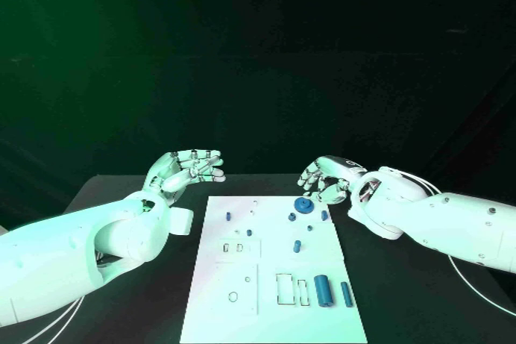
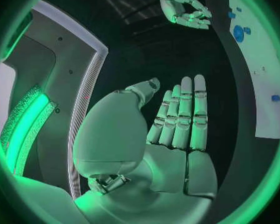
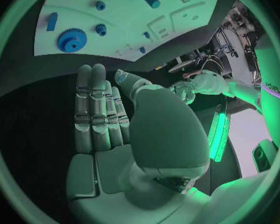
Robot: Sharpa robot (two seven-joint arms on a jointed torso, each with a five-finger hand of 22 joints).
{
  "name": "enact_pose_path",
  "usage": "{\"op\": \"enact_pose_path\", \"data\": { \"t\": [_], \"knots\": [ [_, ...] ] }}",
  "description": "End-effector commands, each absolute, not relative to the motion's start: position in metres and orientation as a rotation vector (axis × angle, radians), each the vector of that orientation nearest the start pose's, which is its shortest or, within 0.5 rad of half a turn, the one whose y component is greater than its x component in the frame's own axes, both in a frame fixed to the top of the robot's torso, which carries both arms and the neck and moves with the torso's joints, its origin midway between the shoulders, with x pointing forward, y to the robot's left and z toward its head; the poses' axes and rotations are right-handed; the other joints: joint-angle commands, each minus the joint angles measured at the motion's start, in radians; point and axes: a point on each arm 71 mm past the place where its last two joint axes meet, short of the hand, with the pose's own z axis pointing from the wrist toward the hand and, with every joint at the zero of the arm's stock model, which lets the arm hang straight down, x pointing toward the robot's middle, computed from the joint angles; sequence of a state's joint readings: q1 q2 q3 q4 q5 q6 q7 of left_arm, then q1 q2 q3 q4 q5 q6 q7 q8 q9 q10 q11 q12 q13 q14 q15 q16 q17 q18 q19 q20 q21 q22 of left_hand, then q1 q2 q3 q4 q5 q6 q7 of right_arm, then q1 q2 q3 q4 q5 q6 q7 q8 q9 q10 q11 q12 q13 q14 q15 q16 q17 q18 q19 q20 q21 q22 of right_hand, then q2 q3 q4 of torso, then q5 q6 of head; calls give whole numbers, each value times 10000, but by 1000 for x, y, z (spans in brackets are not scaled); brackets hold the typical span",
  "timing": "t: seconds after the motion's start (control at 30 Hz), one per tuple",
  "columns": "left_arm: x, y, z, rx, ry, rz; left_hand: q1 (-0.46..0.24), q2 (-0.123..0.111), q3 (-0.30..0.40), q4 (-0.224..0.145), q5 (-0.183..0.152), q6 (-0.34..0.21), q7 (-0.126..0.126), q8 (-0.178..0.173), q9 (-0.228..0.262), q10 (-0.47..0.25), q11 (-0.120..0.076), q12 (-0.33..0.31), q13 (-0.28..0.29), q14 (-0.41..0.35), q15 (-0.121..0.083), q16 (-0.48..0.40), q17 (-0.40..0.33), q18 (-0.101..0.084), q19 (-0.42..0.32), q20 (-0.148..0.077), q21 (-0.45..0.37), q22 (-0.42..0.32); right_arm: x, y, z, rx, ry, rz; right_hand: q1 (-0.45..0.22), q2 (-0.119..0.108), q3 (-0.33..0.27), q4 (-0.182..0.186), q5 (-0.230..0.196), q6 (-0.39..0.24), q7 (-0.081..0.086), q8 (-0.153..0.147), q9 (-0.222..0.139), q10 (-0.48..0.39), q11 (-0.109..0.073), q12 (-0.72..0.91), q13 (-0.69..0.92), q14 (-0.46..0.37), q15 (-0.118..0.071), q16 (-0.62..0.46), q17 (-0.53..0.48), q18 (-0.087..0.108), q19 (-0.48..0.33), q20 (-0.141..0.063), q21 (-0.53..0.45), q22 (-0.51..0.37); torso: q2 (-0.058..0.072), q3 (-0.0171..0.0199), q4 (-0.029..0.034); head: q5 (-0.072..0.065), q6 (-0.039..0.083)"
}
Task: Assemble the parts on the task board
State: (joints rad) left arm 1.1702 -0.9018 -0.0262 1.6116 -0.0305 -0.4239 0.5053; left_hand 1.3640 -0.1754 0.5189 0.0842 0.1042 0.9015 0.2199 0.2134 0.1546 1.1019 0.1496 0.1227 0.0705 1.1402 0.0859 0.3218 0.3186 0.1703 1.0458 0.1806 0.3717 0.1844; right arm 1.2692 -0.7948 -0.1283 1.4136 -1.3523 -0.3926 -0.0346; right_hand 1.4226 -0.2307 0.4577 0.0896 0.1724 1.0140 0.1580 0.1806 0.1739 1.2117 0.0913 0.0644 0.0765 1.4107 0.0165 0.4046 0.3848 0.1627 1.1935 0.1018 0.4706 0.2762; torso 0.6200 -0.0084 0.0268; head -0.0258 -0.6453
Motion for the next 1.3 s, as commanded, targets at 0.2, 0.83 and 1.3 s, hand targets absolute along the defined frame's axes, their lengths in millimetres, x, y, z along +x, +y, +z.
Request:
{"op": "enact_pose_path", "data": {
  "t": [0.2,0.83,1.3],
  "knots": [
    [458,209,-164,-10228,13364,-16166,-112,-83,145,-109,-50,151,-63,136,68,252,-50,-92,29,83,-70,394,495,80,18,-104,507,312,510,-202,-192,-2705,16803,5005,-17,-521,42,639,-104,67,-127,65,548,-395,-53,-2,186,518,-147,5014,4582,-288,1058,-100,4547,4813,423,-39,176,-193,3],
    [452,208,-159,-10194,13454,-16403,-204,-85,193,-144,-52,146,-67,173,97,291,-57,-135,30,1,-80,594,759,69,-109,-124,762,485,509,-194,-207,-3111,17314,4659,181,-504,-91,1005,-38,-53,-134,163,1006,-522,-33,45,321,1056,-107,9070,8218,-930,2285,-24,8346,9451,754,-104,339,-368,-56],
    [453,210,-159,-10218,13461,-16356,-206,-84,204,-155,-51,142,-66,177,101,293,-58,-141,30,-12,-82,618,791,69,-126,-127,795,507,507,-190,-213,-3235,17547,4626,210,-489,-51,1055,9,-63,-145,180,1075,-496,-41,48,336,1080,-109,9335,8461,-1017,2463,-6,8768,9987,778,-114,396,-408,-99]
  ]
}}
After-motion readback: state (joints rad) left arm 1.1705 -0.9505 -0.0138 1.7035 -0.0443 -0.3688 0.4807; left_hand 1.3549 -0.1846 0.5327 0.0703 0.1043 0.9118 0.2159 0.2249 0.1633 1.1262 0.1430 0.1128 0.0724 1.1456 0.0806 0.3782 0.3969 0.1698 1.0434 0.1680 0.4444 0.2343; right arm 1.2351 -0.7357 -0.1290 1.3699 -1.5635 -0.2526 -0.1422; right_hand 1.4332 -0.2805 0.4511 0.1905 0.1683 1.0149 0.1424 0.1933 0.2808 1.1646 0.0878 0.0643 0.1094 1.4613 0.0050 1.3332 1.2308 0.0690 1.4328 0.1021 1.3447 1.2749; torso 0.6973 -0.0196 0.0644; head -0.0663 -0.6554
